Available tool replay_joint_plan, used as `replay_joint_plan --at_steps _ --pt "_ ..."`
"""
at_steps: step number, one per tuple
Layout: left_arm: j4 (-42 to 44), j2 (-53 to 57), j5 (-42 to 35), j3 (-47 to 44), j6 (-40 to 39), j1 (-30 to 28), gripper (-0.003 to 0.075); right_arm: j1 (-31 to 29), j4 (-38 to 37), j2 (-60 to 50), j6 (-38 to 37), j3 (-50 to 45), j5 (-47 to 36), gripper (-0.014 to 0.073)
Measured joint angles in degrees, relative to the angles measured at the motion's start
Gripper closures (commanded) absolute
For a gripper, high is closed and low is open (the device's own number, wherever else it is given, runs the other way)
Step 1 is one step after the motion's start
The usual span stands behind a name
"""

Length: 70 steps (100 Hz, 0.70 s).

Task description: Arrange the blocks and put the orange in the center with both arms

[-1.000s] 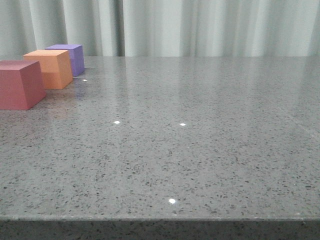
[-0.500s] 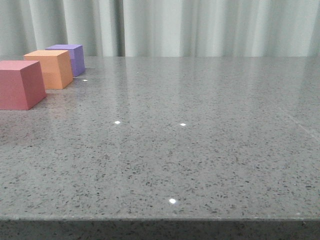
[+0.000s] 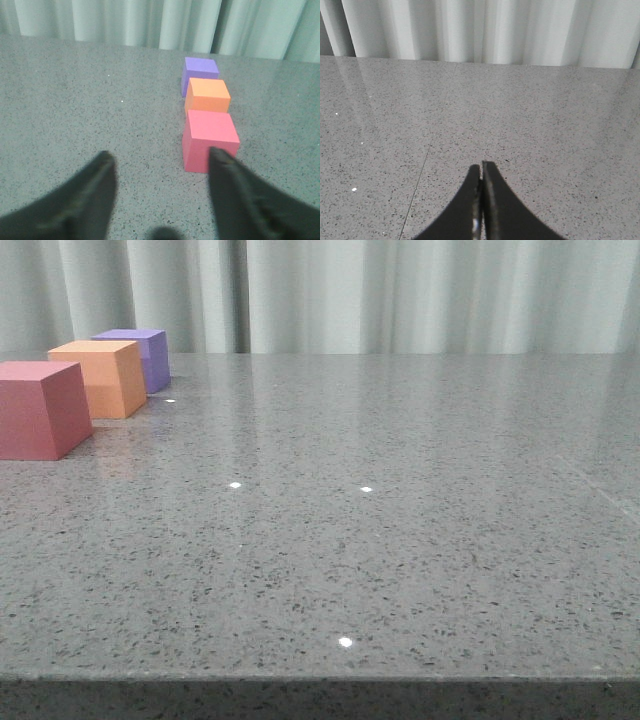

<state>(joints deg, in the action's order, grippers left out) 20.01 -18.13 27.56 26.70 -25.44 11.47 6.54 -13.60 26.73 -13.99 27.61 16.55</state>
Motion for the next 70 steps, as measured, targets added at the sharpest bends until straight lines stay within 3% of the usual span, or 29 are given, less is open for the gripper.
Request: replay_joint_plan --at_steps 10,70 --pt "0.0 1.0 0.0 -0.1 0.0 0.0 0.0741 0.0 0.0 0.0 0.0 0.0 0.0 0.0662" --pt "0.2 1.2 -0.1 -0.2 0.0 0.0 0.0741 0.0 0.0 0.0 0.0 0.0 0.1 0.0662"
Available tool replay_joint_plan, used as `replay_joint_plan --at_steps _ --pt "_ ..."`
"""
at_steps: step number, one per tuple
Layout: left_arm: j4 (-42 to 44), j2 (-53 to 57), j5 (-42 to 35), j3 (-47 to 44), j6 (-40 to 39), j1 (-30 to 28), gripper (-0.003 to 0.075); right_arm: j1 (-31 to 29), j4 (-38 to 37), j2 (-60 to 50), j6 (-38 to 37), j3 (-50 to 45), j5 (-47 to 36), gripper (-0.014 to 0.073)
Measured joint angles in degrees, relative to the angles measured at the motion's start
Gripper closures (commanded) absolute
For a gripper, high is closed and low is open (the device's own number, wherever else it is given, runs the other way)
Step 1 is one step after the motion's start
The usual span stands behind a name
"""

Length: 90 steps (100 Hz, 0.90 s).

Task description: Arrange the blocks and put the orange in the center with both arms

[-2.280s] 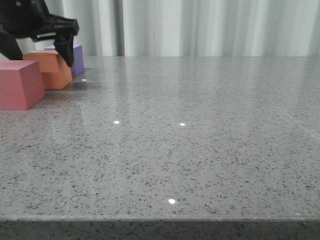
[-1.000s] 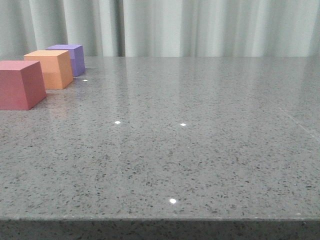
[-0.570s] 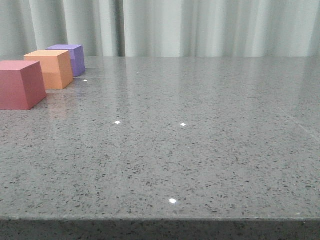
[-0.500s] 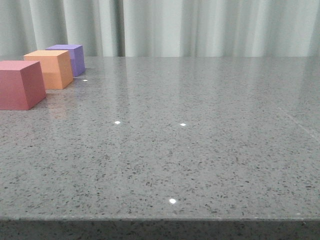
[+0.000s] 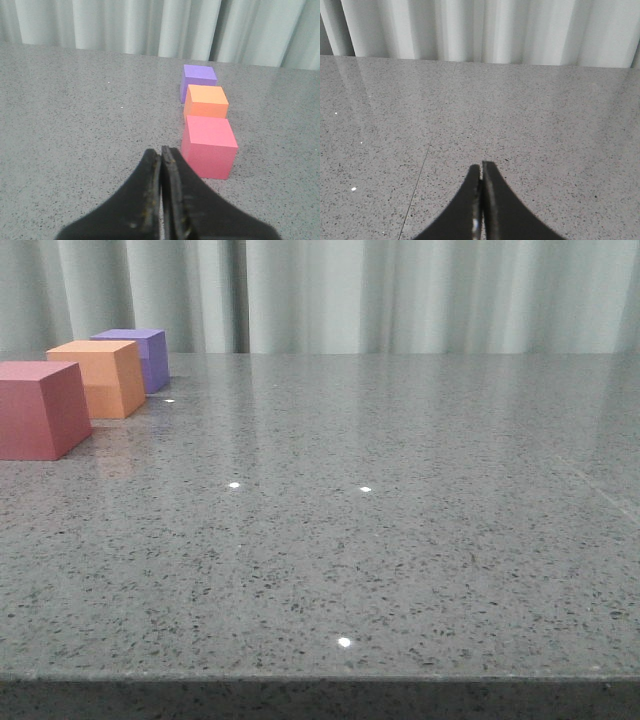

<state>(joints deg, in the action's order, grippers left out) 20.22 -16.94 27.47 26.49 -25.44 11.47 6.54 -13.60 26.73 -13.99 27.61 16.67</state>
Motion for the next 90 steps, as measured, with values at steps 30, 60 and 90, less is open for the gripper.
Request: replay_joint_plan --at_steps 30,60,90 --pt "-0.1 0.0 -1.6 0.0 0.0 0.0 0.0741 0.0 0.0 0.0 0.0 0.0 0.0 0.0662" --pt "-13.7 0.5 -9.8 -2.4 18.8 -5.2 0.0741 0.0 0.0 0.0 0.0 0.0 0.0 0.0662" --pt "-17.8 8.8 -22.4 -17.1 20.2 -9.8 0.0741 0.0 0.0 0.0 0.0 0.0 0.0 0.0662"
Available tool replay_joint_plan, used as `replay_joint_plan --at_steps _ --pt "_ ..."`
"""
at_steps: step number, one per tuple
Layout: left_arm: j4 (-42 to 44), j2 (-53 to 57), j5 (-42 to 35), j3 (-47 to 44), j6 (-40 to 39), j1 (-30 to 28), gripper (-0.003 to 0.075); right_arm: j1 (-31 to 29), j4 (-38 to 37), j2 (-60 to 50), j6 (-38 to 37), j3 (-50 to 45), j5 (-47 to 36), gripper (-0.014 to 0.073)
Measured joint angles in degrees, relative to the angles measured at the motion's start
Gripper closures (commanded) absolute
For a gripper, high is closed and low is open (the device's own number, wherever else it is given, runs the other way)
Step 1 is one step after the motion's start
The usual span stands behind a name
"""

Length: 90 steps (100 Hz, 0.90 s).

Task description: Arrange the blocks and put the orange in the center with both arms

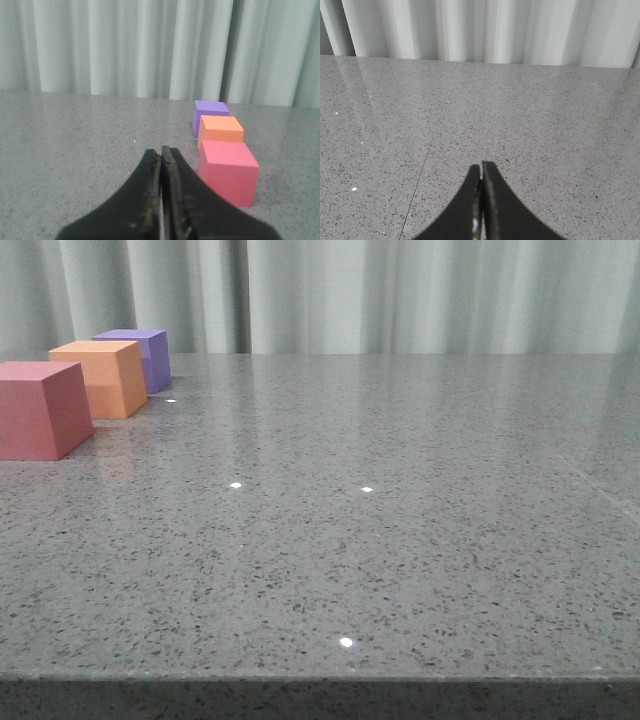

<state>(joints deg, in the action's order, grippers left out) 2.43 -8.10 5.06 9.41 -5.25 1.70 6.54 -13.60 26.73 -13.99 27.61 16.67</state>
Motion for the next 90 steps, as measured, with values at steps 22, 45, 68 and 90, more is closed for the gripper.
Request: replay_joint_plan --at_steps 22,45,68,90 --pt "-0.2 7.6 -0.3 -9.0 0.0 0.0 0.0741 0.0 0.0 0.0 0.0 0.0 0.0 0.0662" --pt "1.5 8.3 -1.4 -9.7 0.0 0.0 0.0741 0.0 0.0 0.0 0.0 0.0 0.0 0.0662" --pt "3.3 8.3 -2.0 -9.7 0.0 0.0 0.0741 0.0 0.0 0.0 0.0 0.0 0.0 0.0662" --pt "3.4 8.3 -2.1 -9.7 0.0 0.0 0.0741 0.0 0.0 0.0 0.0 0.0 0.0 0.0662"
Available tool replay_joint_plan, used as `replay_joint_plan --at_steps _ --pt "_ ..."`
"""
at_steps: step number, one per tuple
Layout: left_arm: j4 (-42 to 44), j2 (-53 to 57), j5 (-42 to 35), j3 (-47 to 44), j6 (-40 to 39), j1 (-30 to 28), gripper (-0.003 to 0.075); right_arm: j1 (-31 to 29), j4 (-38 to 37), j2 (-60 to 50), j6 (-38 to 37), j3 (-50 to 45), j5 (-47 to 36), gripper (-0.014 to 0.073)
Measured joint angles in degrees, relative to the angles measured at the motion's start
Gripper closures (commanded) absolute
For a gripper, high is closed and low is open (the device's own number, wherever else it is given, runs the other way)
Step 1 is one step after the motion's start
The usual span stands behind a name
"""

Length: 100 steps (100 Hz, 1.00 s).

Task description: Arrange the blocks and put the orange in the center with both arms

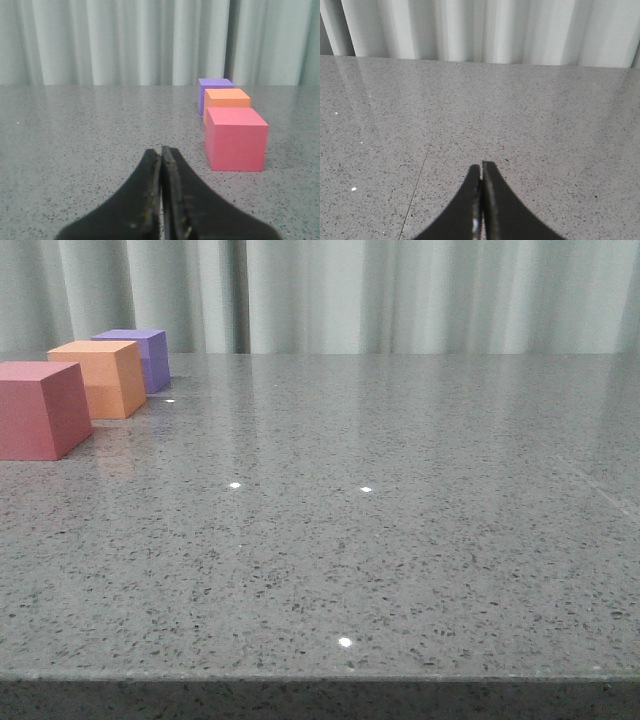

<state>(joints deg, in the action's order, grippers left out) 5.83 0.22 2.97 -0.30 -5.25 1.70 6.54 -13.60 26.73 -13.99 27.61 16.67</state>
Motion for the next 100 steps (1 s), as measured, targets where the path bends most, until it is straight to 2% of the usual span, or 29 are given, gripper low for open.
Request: replay_joint_plan --at_steps 71,81,100 --pt "0.0 0.0 -0.3 0.0 0.0 0.0 0.0741 0.0 0.0 -0.9 0.4 -0.2 0.0 0.0662" --pt "0.0 0.0 -0.3 0.0 0.0 0.0 0.0741 -0.1 1.6 -3.8 3.0 -1.9 -0.9 0.0662" --pt "0.0 0.0 -0.3 0.0 0.0 0.0 0.0741 -0.1 9.0 -11.5 11.6 -10.2 -9.1 0.0662"
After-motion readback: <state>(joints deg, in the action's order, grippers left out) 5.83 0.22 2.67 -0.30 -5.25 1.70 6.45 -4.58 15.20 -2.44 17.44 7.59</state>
